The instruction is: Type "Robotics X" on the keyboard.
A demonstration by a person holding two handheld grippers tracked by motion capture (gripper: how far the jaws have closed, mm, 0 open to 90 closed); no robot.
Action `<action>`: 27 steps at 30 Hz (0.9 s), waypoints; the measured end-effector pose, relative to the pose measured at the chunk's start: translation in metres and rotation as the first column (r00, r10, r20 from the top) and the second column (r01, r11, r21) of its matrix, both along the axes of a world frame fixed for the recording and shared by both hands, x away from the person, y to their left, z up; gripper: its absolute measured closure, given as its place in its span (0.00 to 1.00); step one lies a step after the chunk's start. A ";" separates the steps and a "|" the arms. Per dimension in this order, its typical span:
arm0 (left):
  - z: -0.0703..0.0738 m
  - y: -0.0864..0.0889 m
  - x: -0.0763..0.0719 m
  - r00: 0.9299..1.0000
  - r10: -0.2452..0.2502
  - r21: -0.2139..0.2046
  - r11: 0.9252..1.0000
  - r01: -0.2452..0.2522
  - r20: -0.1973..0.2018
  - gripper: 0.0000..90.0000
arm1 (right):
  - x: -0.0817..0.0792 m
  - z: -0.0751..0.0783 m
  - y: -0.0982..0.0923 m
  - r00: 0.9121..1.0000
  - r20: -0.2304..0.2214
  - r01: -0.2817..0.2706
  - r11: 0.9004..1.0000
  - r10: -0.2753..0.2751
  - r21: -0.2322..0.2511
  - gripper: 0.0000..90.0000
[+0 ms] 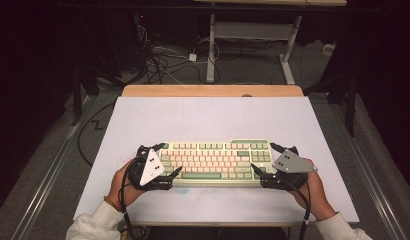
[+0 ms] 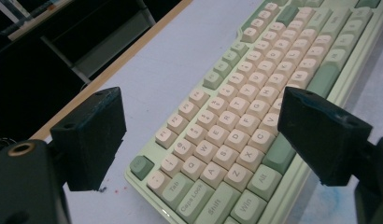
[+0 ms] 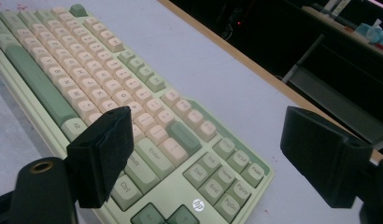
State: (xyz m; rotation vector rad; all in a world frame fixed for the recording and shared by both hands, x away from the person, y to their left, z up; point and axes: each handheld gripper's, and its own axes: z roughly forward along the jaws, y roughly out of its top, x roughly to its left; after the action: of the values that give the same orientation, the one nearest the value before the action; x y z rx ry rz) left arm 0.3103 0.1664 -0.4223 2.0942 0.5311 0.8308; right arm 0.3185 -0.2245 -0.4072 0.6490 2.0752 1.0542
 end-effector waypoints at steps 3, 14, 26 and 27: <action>-0.001 0.002 -0.002 1.000 -0.003 -0.002 1.000 0.003 0.001 0.16 | -0.001 0.000 -0.003 1.000 0.002 0.008 1.000 -0.008 0.002 0.20; -0.003 0.010 -0.012 1.000 0.000 -0.006 1.000 0.000 0.010 0.16 | -0.009 0.002 -0.012 1.000 0.011 0.023 1.000 -0.023 0.003 0.20; -0.008 0.019 -0.016 1.000 0.024 -0.008 1.000 -0.024 0.010 0.16 | -0.014 0.003 -0.028 0.999 0.030 0.044 0.999 -0.044 -0.001 0.20; -0.009 0.021 -0.016 1.000 0.026 -0.007 1.000 -0.026 0.010 0.16 | -0.015 0.003 -0.029 0.998 0.029 0.047 0.999 -0.047 0.001 0.20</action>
State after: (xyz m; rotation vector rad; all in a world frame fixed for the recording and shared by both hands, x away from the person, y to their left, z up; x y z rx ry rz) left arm 0.2941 0.1870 -0.4308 2.0794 0.5556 0.8527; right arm 0.3035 -0.2537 -0.4045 0.6755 2.0254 1.0310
